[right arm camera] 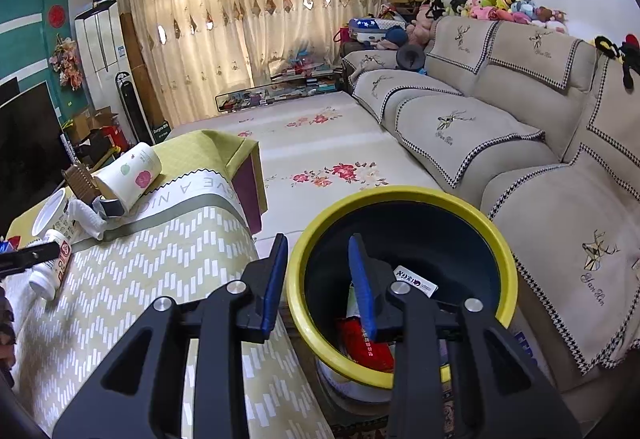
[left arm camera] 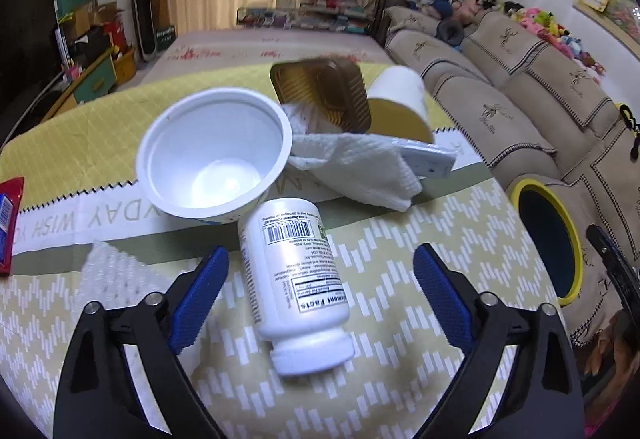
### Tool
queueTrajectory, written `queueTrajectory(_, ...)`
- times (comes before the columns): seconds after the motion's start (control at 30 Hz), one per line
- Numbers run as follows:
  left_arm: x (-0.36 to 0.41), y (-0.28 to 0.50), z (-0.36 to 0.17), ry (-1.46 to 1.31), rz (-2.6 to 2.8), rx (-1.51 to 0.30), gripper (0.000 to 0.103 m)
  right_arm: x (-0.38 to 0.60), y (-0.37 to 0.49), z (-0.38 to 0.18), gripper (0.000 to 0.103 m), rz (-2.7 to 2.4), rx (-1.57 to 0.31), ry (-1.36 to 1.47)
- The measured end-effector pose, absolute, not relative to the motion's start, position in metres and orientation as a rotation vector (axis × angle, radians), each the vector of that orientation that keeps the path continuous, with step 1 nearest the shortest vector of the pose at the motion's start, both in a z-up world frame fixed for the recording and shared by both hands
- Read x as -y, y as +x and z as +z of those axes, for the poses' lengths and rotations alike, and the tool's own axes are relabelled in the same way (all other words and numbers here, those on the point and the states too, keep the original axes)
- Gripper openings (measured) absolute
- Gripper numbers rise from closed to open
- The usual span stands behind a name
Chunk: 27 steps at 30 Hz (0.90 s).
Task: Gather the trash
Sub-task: 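Grasp the white pill bottle with the left gripper, then carry the pill bottle with the left gripper into the bin and release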
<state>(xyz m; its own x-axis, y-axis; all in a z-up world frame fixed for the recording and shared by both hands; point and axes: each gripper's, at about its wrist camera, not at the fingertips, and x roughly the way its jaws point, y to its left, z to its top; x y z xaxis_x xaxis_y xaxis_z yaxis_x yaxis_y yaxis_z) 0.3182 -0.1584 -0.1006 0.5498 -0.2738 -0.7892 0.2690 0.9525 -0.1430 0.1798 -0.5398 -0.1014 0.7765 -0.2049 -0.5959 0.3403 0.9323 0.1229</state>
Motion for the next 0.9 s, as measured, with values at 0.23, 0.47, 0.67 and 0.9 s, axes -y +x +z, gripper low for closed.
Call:
queueTrajectory(0.23, 0.171, 0.336, -0.115, 0.018, -0.288, -0.977, 0.071, 0.54, 0.181, -0.101, 0.031, -0.302, -0.611, 0.233)
queueTrajectory(0.47, 0.172, 0.339, -0.127, 0.028, -0.288, -0.992, 0.046, 0.539, 0.18, -0.102, 0.034, -0.311, -0.606, 0.233)
queueTrajectory(0.67, 0.173, 0.32, -0.116, 0.009, -0.356, -0.964, 0.046, 0.54, 0.174, -0.099, 0.034, -0.325, -0.578, 0.241)
queueTrajectory(0.9, 0.204, 0.296, -0.087, 0.062, -0.461, -0.922, 0.047, 0.551, 0.155, -0.089, 0.034, -0.323, -0.537, 0.27)
